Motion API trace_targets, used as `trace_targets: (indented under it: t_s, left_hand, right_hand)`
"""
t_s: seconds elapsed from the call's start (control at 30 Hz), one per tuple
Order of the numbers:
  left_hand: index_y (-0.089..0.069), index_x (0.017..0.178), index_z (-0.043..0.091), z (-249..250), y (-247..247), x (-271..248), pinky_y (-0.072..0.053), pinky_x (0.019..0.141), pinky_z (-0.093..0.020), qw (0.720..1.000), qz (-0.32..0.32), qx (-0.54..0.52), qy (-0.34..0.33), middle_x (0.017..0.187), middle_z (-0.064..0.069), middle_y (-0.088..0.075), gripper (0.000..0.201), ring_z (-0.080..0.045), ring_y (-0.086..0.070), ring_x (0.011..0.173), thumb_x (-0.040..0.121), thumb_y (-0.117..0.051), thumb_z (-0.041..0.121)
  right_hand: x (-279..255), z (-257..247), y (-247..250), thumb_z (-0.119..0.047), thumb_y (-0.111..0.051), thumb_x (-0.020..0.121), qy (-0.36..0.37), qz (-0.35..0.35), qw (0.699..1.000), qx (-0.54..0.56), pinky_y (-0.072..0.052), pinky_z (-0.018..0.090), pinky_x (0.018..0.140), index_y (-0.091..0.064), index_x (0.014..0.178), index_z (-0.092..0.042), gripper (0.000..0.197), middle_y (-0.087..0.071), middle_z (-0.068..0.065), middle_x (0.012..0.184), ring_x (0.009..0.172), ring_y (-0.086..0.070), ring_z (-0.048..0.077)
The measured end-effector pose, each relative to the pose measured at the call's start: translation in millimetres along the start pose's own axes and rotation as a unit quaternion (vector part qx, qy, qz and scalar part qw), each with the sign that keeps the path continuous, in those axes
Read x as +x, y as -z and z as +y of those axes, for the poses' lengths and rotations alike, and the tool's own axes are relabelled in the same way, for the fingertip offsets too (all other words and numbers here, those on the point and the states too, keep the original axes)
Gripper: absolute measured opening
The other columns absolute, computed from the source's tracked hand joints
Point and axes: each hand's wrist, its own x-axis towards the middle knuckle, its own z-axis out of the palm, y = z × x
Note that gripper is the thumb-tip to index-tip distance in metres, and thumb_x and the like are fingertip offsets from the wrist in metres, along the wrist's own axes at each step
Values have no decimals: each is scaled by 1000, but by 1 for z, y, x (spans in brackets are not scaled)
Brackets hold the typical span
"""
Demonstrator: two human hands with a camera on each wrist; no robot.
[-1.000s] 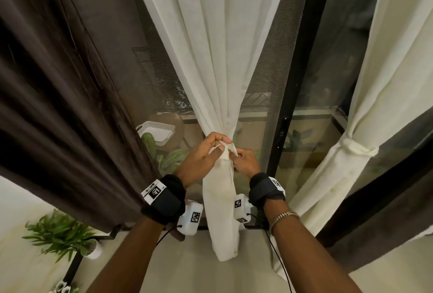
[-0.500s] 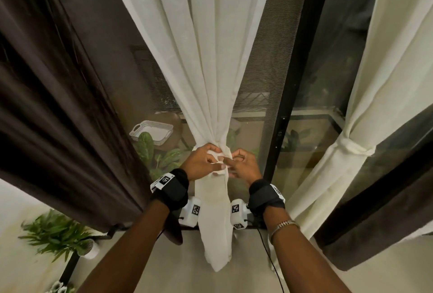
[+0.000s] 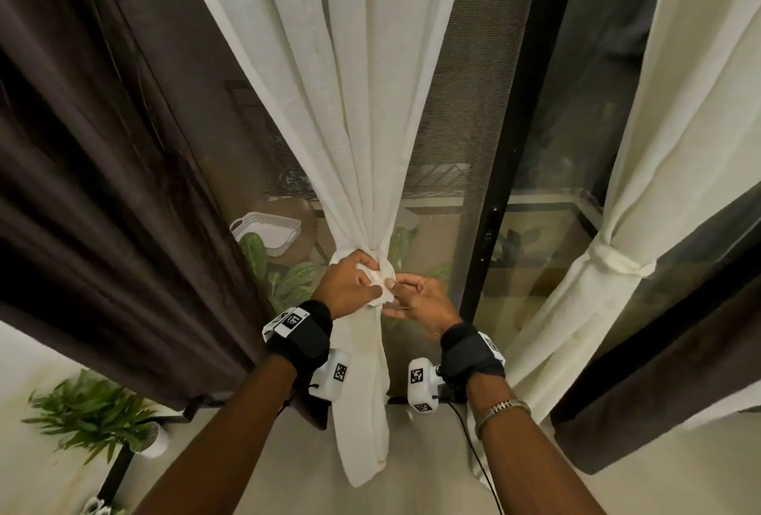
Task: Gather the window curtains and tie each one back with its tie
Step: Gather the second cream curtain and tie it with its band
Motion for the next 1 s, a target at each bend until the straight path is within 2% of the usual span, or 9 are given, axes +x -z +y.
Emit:
trace_targets:
  t_s: [0.23, 0.33, 0.43, 0.5, 0.57, 0.7, 0.8, 0.9, 1.0]
  left_hand:
    - [-63, 110, 23, 5, 1, -7, -54, 77, -33, 998, 45, 53, 3, 76, 1, -71, 31, -19, -67, 80, 83, -77, 17]
    - [-62, 111, 22, 5, -3, -10, -50, 74, -31, 995, 65, 76, -4, 88, -7, -73, 29, -22, -66, 83, 87, -77, 23]
    - [-60, 115, 22, 9, -7, -11, -55, 82, -37, 992, 82, 94, 0, 99, -14, -71, 33, -29, -68, 93, 86, -76, 22]
    - [-56, 122, 20, 13, -8, -12, -56, 86, -38, 993, 75, 94, 5, 103, -18, -70, 37, -34, -68, 98, 87, -71, 16]
    - [-51, 130, 16, 15, -9, -13, -57, 90, -43, 994, 50, 96, 7, 105, -21, -70, 45, -38, -67, 101, 87, -65, 9]
    - [-45, 138, 18, 22, -3, -15, -53, 86, -42, 998, 22, 64, 14, 106, -22, -68, 53, -42, -66, 101, 86, -53, 9]
    - [-42, 140, 21, 26, 2, -14, -52, 85, -43, 999, 13, 48, 16, 106, -20, -67, 53, -41, -65, 100, 90, -51, 6]
    - [-38, 142, 23, 28, 5, -20, -55, 92, -49, 998, -11, 64, 2, 105, -22, -69, 53, -43, -66, 100, 92, -51, 11]
    - [-38, 143, 27, 32, 6, -27, -57, 89, -49, 995, -22, 89, -27, 87, -10, -71, 55, -36, -70, 90, 91, -54, 21]
  right_hand:
    - [1, -9, -13, -10, -65, 105, 25, 12, 994, -110, -64, 21, 66, -77, 110, -4, 14, -78, -6, 78, 64, -73, 5]
    - [1, -13, -18, -5, -57, 107, 54, 18, 972, -227, -49, 11, 54, -76, 91, -14, 26, -68, -20, 57, 51, -61, -6]
    - [3, -12, -22, -5, -52, 102, 91, 20, 927, -362, -45, 22, 63, -65, 69, -30, 44, -58, -16, 55, 56, -53, -1]
    - [3, -10, -27, -10, -47, 95, 87, 13, 903, -420, -55, 33, 74, -76, 90, -26, 34, -70, -9, 75, 74, -66, 15]
    - [2, -7, -32, -16, -42, 87, 86, 1, 896, -436, -61, 40, 89, -75, 117, -24, 45, -78, 3, 100, 95, -73, 25]
    - [-8, -8, -40, -13, -48, 95, 103, 17, 887, -450, -59, 46, 97, -67, 132, -24, 44, -77, 10, 117, 110, -70, 33]
    - [-11, -7, -42, -13, -48, 96, 126, 39, 875, -466, -61, 47, 87, -71, 121, -24, 36, -78, 9, 105, 99, -71, 33]
    - [-9, -9, -40, -13, -40, 83, 135, 56, 868, -475, -62, 46, 74, -77, 111, -22, 48, -78, 8, 92, 86, -71, 33]
    - [-8, -14, -34, -2, -44, 85, 112, 58, 880, -458, -57, 41, 70, -77, 93, -19, 37, -72, 6, 78, 79, -67, 32]
